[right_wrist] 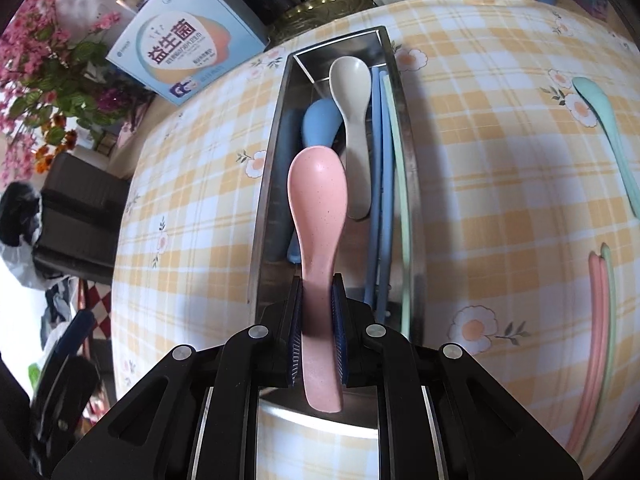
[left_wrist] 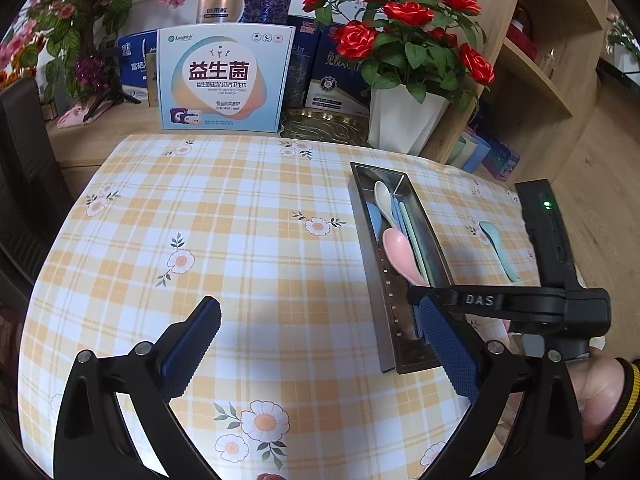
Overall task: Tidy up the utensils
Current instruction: 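Lower the pink spoon into the steel tray and open the right tool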
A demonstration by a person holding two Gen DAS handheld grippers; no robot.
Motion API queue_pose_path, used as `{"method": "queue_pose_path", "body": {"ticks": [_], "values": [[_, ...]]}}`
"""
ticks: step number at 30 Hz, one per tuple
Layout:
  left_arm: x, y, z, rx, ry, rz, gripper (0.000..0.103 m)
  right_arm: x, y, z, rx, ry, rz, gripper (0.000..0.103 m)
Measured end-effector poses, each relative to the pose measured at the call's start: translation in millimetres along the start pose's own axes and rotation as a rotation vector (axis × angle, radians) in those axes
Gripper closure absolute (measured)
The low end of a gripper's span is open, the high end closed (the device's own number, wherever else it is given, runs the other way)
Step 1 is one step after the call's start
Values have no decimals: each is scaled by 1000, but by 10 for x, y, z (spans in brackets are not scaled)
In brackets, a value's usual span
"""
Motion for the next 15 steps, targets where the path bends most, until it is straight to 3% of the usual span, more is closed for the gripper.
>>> {"method": "queue_pose_path", "body": {"ticks": [9,15], "values": [[50,8,-15,16,9,-16,6,11,-39,-45,79,-11,15,87],[114,196,-63,3,8,-18,6,66,9,-542,77,167,-149,86]]}}
Point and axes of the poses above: each gripper's, at about its wrist camera, not at the fingertips, and z roughly the way its jaws point, y to its right, x to its top, the point moved 6 cm from there along z, roughly the way its jaws point, and after that the axes turned 2 degrees about z, right-handed, at the moved point
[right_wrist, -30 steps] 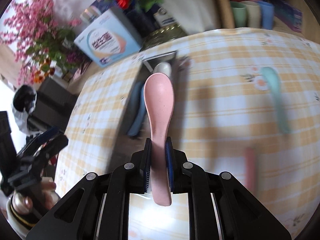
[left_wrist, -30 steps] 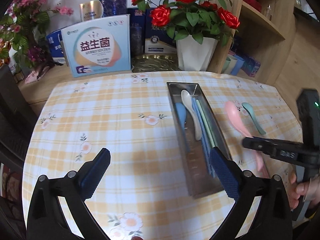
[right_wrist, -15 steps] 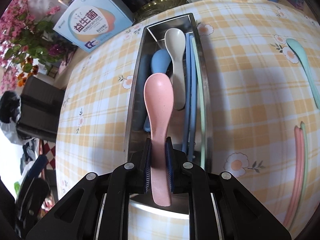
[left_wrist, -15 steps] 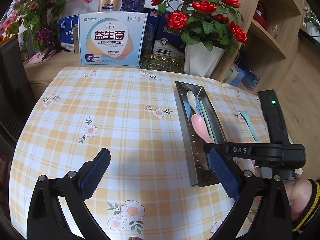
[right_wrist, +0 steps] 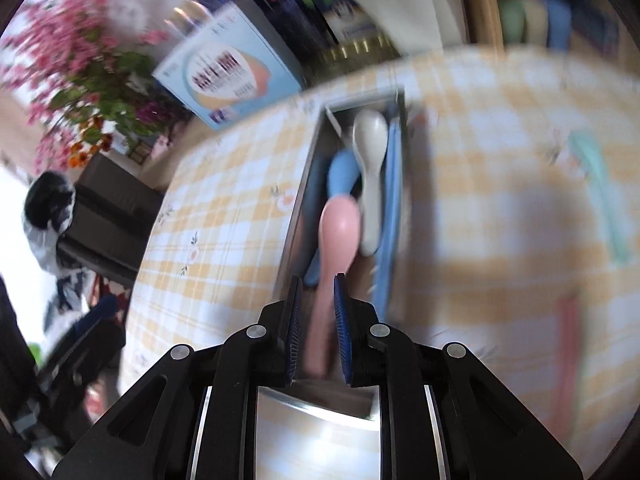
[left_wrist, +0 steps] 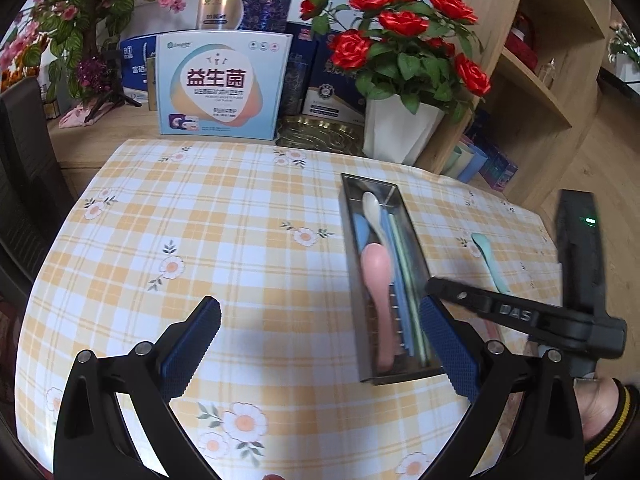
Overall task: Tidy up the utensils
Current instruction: 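Lower the pink spoon into the steel tray and open the right tool, then reach down and grasp a pink chopstick with the left tool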
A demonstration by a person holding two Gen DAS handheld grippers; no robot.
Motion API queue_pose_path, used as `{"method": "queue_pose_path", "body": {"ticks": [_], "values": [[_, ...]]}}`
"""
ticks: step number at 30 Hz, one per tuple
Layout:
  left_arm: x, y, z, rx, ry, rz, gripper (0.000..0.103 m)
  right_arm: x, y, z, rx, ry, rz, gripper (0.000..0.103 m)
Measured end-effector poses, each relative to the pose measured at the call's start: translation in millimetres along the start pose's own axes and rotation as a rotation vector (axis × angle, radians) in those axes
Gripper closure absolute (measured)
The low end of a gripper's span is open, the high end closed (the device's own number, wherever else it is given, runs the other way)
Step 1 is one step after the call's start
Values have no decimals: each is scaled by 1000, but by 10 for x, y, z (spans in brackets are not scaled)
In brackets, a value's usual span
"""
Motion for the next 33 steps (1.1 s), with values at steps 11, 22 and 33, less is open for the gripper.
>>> {"method": "queue_pose_path", "body": {"ticks": [11,22,33], "values": [[-97,766,114,-31,-46,41,8,-44,1014,-849,-105,191,-118,83],[-747,2094,703,-166,-252,213,61,-356,1850,-1115,-152,241,-60,54],[-1115,2371,1124,-148,-394,196,77,-492,2224,-1199,-223,301,-70,54]]}}
Point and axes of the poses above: each gripper's, at about its wrist camera, not at the fingertips, and z roughly the way its jaws point, y to its right, x to its top, the point moved 6 cm from there along z, roughly the way its jaws point, and after that the axes turned 2 degrees about z, right-handed, at the moved point
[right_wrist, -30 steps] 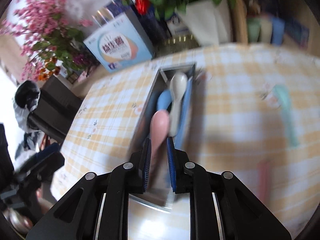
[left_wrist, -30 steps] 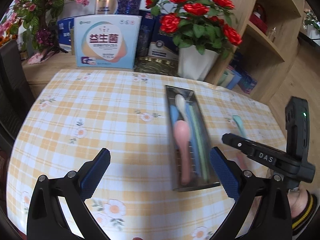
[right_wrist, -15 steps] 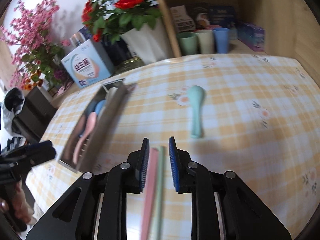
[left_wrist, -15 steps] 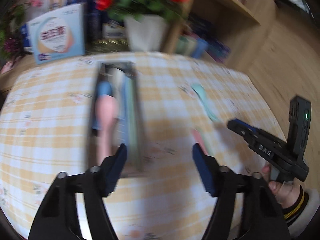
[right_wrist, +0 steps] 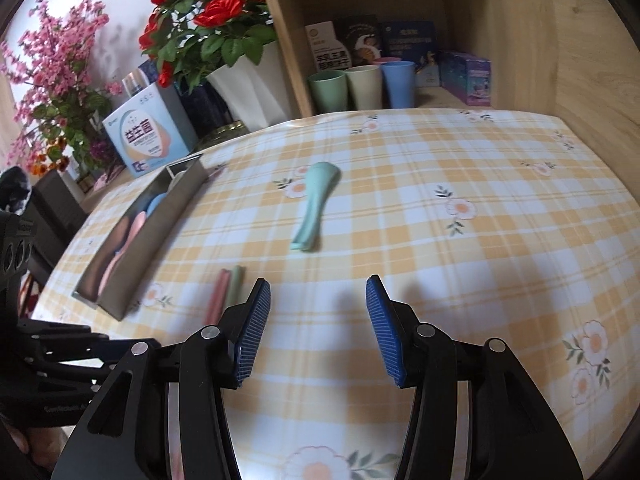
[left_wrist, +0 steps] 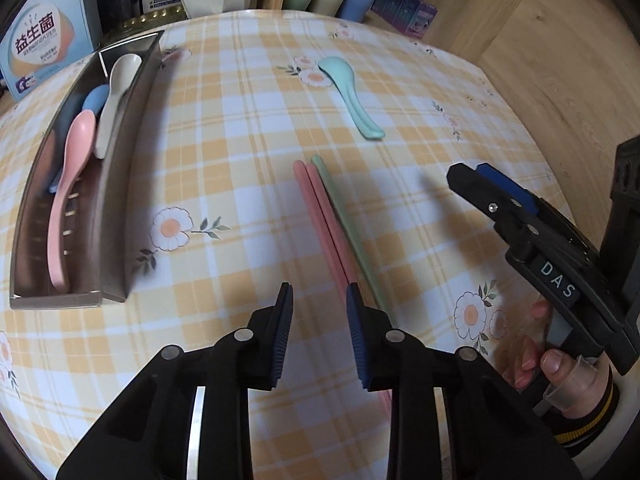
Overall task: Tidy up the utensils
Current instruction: 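Reach down and grasp a pink chopstick with the left tool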
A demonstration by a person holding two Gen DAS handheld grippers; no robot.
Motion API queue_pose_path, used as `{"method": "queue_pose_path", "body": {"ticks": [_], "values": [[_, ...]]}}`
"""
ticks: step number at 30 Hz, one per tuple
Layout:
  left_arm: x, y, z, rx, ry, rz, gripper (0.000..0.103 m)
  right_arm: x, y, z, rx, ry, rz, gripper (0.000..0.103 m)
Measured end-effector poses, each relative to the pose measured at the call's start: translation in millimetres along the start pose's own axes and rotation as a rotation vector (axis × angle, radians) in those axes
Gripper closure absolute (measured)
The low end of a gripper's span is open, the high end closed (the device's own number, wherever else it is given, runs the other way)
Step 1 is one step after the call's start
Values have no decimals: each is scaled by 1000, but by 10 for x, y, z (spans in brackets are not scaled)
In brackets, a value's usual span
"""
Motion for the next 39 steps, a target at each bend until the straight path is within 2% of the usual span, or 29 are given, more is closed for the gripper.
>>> {"method": "queue_pose_path", "body": {"ticks": [6,18,22,25,30,39], "values": [[-21,82,71,7,-27,1,78,-26,32,16,-19,13,6,51],[-27,77,90,48,-31,13,80,-51,-26,17,18,14,-23,51],[-30,59,65,95,-35,29,80,-52,-24,22,21,11,-21,51],[-36,8,52,103,-40,20,80,-51,-21,28,24,10,-17,51],[-6,-38,46,108,-28,19,97,-54,2,34,32,7,2,51],[144,29,140,110,-15,62,98,-61,4,42,34,3,1,51]]}}
Point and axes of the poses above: each gripper's, at about its wrist camera, not at the fingertips, and z roughly the way its jaws point, y to its right, x to its top, the point moved 6 cm from there along z, roughly the way its jaws point, and after that the axes turned 2 degrees about z, right-handed, at the moved point
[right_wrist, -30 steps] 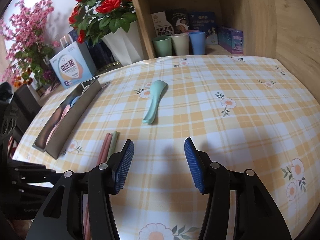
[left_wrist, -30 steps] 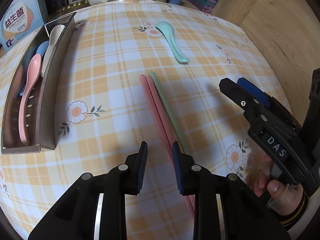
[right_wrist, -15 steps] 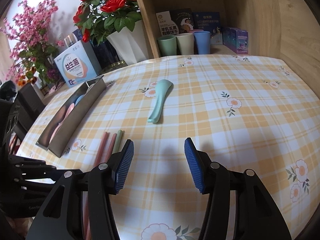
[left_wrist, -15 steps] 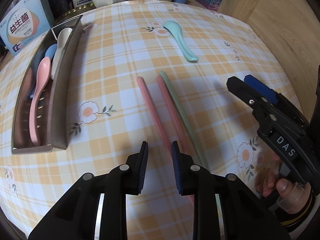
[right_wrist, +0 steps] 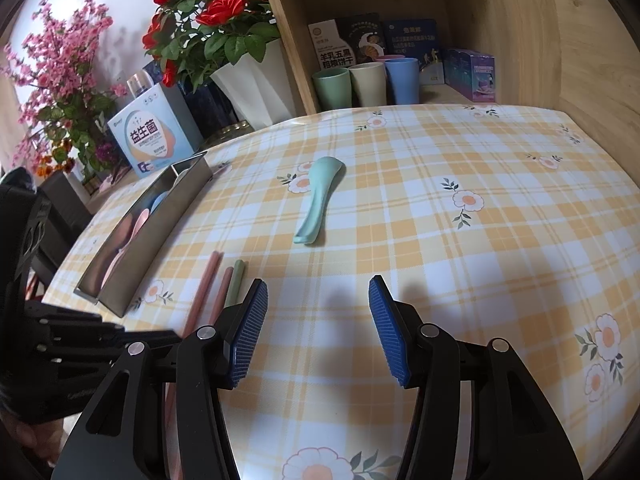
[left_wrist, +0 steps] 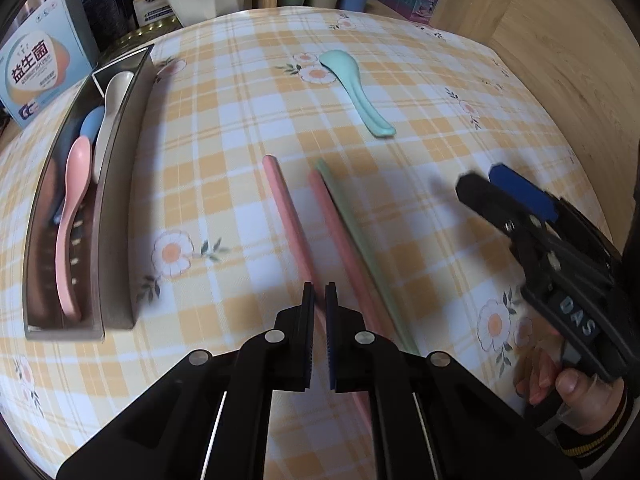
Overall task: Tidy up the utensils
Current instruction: 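Reach down and grasp a pink chopstick with the left tool, then grasp the mint spoon by its handle with the right tool while the left tool holds the pink chopstick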
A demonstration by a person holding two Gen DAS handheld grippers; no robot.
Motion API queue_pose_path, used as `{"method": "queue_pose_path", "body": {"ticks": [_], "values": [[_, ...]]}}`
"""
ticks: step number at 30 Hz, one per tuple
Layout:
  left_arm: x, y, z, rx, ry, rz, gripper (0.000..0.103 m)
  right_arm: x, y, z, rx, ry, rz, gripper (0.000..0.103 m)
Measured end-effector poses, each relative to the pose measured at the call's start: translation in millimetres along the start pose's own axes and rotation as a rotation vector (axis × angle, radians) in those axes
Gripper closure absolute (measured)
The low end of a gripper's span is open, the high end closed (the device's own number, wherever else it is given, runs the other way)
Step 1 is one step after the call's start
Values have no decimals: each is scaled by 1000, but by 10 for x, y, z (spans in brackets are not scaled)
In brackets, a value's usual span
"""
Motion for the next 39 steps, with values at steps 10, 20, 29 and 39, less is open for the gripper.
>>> {"method": "queue_pose_path", "body": {"ticks": [10,20,29,39], "values": [[16,-4,49,46,17,2,93,-7,5,-7,6,1,8,51],[-43,-44,16,36,55,-21,97,-7,17,1,17,-5,21,51],[-32,-178,-336,23,163,-81,97,-12,3,26,32,-18,16,51],[-20,-191,-524,-37,211,-101,97,-31,-61,29,34,-29,-19,51]]}}
Point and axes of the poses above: each gripper's, at about its wrist camera, not at the fingertips, and z roughly the way its jaws point, y to its right, x to its top, the point moved 6 cm from there along z, roughly the way its jaws point, and after that the axes turned 2 degrees about z, right-handed, at the moved point
